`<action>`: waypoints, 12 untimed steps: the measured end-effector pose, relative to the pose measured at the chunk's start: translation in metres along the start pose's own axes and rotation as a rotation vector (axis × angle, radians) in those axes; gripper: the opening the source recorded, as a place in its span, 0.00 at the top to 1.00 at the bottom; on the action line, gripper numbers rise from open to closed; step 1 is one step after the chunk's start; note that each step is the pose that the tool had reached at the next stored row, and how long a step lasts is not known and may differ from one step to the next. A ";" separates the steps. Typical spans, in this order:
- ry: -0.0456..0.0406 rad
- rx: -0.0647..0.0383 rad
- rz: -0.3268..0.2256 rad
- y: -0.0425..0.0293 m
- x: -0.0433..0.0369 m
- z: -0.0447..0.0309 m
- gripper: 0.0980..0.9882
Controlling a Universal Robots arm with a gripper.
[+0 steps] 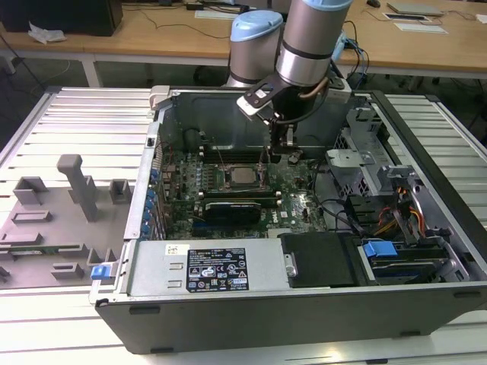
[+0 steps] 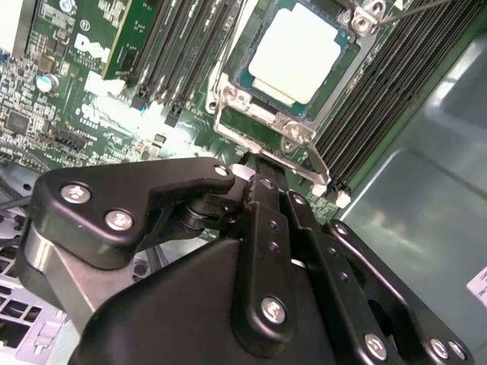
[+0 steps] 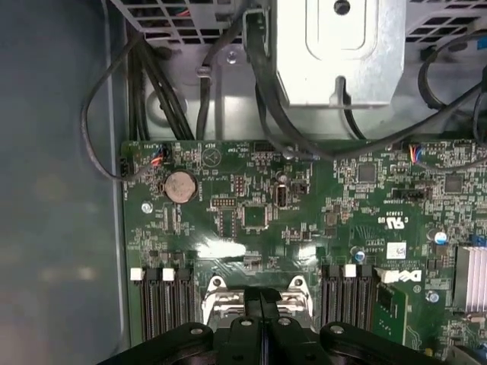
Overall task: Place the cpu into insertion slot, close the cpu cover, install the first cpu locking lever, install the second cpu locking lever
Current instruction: 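Close the cpu cover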
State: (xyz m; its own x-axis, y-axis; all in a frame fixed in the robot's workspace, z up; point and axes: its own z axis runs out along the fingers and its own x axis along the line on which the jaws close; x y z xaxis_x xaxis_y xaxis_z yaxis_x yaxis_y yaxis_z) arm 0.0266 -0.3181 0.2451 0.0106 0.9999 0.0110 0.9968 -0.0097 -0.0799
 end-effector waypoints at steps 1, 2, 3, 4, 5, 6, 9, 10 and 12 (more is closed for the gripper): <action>0.0001 -0.003 0.000 -0.0026 0.0002 0.0003 0.99; 0.0001 -0.005 0.000 -0.0041 0.0002 0.0004 0.99; 0.0002 -0.007 0.000 -0.0057 0.0004 0.0006 0.99; 0.0002 -0.009 0.000 -0.0078 0.0005 0.0008 0.99; 0.0001 -0.010 0.000 -0.0090 0.0004 0.0010 0.99; 0.0002 -0.011 0.000 -0.0103 0.0004 0.0011 0.99; 0.0002 -0.027 0.000 -0.0111 0.0005 0.0015 0.99; 0.0007 -0.057 -0.001 -0.0126 0.0005 0.0020 0.99; 0.0008 -0.088 -0.002 -0.0286 0.0003 0.0057 0.99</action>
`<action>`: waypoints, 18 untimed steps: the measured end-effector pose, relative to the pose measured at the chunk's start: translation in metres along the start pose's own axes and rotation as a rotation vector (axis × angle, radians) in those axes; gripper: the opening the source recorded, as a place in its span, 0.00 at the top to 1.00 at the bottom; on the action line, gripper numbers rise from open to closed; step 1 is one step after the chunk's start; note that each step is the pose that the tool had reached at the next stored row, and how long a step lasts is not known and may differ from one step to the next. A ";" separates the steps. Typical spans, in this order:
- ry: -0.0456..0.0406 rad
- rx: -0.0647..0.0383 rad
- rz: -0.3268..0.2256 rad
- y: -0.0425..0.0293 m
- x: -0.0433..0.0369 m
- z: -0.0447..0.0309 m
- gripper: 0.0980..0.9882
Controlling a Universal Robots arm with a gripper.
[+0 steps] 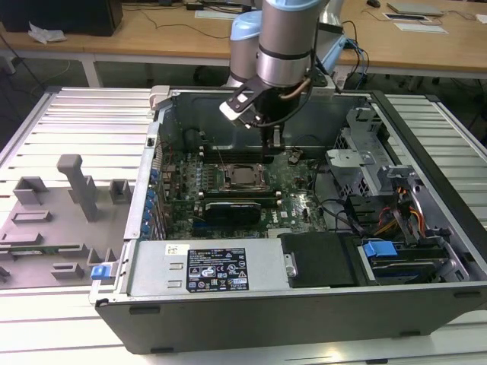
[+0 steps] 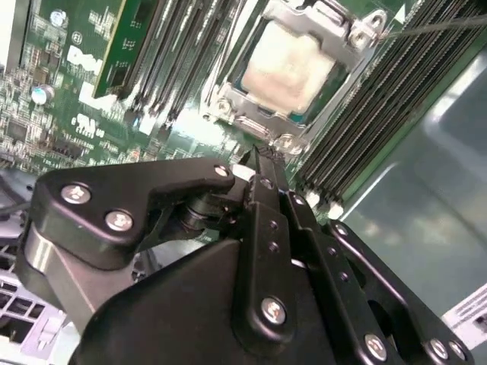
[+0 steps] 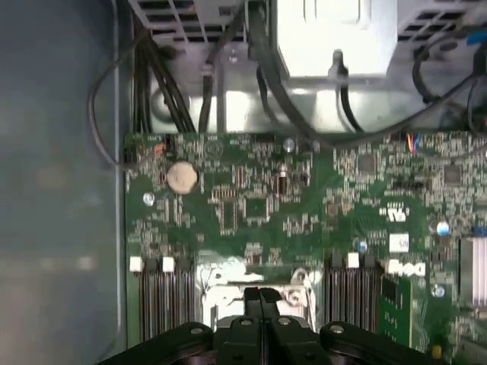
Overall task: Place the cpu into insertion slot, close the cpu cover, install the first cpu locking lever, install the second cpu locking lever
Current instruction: 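Close the cpu cover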
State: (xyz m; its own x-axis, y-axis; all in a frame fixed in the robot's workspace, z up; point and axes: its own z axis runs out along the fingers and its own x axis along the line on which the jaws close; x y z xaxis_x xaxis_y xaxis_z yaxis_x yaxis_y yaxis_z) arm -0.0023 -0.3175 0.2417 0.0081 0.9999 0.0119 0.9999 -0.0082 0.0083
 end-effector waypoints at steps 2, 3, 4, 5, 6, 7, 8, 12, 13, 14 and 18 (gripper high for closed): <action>-0.0002 -0.001 0.000 -0.0087 -0.0006 0.0010 0.99; 0.0001 -0.003 0.000 -0.0113 -0.0010 0.0016 0.99; 0.0001 -0.008 0.000 -0.0166 -0.0032 0.0027 0.99; 0.0001 -0.010 0.000 -0.0191 -0.0047 0.0032 0.99; 0.0001 -0.011 0.000 -0.0208 -0.0058 0.0036 0.99; 0.0002 -0.012 0.000 -0.0234 -0.0072 0.0043 0.99; 0.0002 -0.012 0.000 -0.0247 -0.0077 0.0048 0.99; 0.0001 -0.014 0.000 -0.0325 -0.0083 0.0083 0.99; 0.0002 -0.015 0.000 -0.0346 -0.0084 0.0094 0.99; 0.0002 -0.018 0.000 -0.0390 -0.0084 0.0116 0.99; 0.0006 -0.027 0.000 -0.0458 -0.0085 0.0138 0.99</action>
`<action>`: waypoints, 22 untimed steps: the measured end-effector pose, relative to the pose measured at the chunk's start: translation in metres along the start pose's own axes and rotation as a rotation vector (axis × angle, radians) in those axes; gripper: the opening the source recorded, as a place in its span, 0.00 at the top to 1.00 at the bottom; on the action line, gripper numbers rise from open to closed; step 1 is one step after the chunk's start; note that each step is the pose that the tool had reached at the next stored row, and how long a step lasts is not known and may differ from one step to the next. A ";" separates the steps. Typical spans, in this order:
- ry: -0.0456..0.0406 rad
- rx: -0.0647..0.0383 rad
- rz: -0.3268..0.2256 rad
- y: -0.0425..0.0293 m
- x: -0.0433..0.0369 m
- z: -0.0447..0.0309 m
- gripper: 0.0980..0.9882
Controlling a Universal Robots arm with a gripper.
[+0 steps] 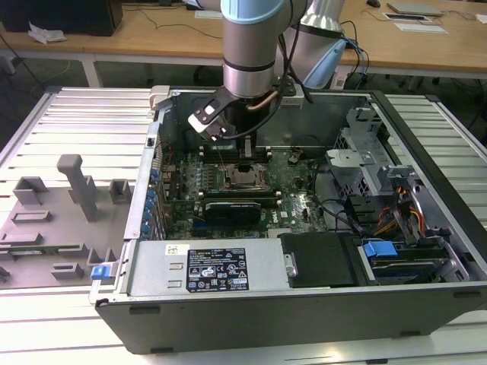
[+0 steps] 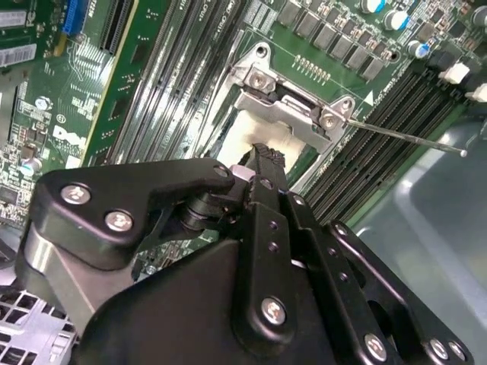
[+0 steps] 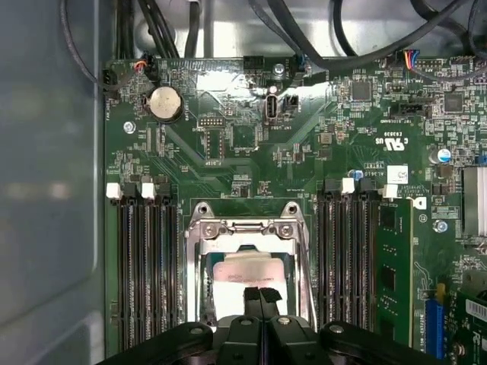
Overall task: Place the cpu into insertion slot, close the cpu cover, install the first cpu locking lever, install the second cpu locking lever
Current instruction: 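Close the cpu cover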
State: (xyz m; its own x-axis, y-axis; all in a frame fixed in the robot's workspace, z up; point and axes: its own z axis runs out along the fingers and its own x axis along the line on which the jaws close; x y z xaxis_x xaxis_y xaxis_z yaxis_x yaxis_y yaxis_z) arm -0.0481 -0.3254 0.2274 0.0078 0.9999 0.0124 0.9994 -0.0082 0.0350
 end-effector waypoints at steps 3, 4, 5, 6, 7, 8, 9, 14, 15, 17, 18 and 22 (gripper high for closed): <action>0.0001 0.000 -0.004 0.0000 0.0000 0.0000 0.99; 0.0007 0.000 -0.019 -0.0001 0.0000 0.0000 0.99; 0.0019 0.000 -0.052 -0.0002 0.0000 0.0000 0.99; 0.0026 0.001 -0.075 -0.0001 0.0000 0.0000 0.99; 0.0033 0.001 -0.093 -0.0001 0.0000 0.0001 0.99; 0.0043 0.001 -0.123 -0.0001 0.0000 0.0001 0.99; 0.0048 0.002 -0.137 -0.0001 0.0000 0.0001 0.99; 0.0090 0.003 -0.255 -0.0001 0.0000 0.0003 0.99; 0.0096 0.003 -0.272 -0.0001 0.0000 0.0003 0.99; 0.0110 0.004 -0.314 -0.0001 0.0000 0.0004 0.99; 0.0119 0.004 -0.336 -0.0001 0.0000 0.0004 0.99; 0.0159 0.005 -0.452 -0.0001 0.0000 0.0007 0.99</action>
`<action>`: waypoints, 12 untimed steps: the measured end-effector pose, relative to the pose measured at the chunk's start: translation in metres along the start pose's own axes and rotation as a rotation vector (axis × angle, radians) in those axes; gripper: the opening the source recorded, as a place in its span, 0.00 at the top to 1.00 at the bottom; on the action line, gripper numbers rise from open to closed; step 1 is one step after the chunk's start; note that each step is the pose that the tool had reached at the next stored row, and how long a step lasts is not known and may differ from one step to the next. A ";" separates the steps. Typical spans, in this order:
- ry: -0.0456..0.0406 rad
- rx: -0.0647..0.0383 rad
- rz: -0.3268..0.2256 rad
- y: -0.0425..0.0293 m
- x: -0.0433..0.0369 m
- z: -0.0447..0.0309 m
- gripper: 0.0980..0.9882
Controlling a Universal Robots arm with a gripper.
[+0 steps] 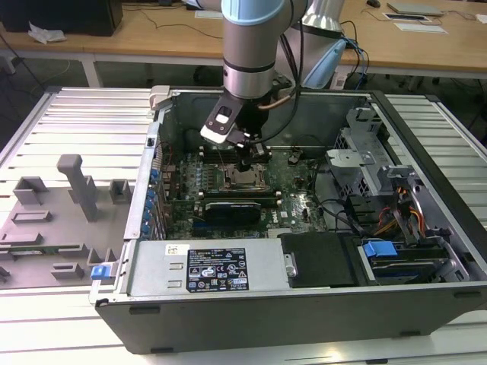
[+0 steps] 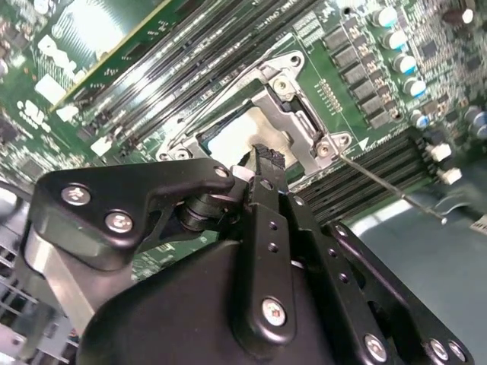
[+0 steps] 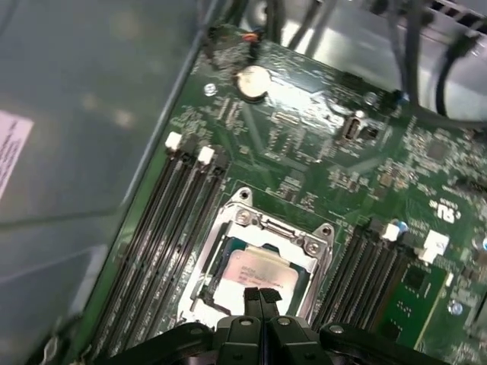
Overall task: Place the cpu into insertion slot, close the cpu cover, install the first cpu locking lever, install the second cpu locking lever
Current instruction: 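Close the cpu cover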
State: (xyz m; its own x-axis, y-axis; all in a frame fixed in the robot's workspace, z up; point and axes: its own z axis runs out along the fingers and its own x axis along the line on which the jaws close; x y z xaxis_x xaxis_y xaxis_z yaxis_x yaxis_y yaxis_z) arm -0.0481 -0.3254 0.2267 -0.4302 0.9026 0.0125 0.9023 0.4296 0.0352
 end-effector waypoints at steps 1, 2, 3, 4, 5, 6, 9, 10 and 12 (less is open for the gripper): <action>0.0008 0.000 -0.019 0.0000 0.0000 0.0001 0.99; 0.0014 0.000 -0.039 0.0000 0.0000 0.0002 0.99; 0.0019 0.001 -0.056 0.0000 0.0000 0.0002 0.99; 0.0026 0.001 -0.074 -0.0001 0.0000 0.0003 0.99; 0.0032 0.001 -0.092 -0.0001 0.0000 0.0003 0.99; 0.0042 0.002 -0.121 -0.0001 0.0000 0.0005 0.99; 0.0070 0.003 -0.199 -0.0001 0.0000 0.0009 0.99; 0.0079 0.003 -0.225 -0.0001 0.0000 0.0011 0.99; 0.0096 0.004 -0.274 -0.0001 0.0000 0.0014 0.99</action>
State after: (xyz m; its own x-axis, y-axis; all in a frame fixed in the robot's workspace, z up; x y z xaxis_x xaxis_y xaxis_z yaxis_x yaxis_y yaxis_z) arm -0.0482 -0.3254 0.2253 -0.6589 0.7521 0.0124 0.7520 0.6582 0.0351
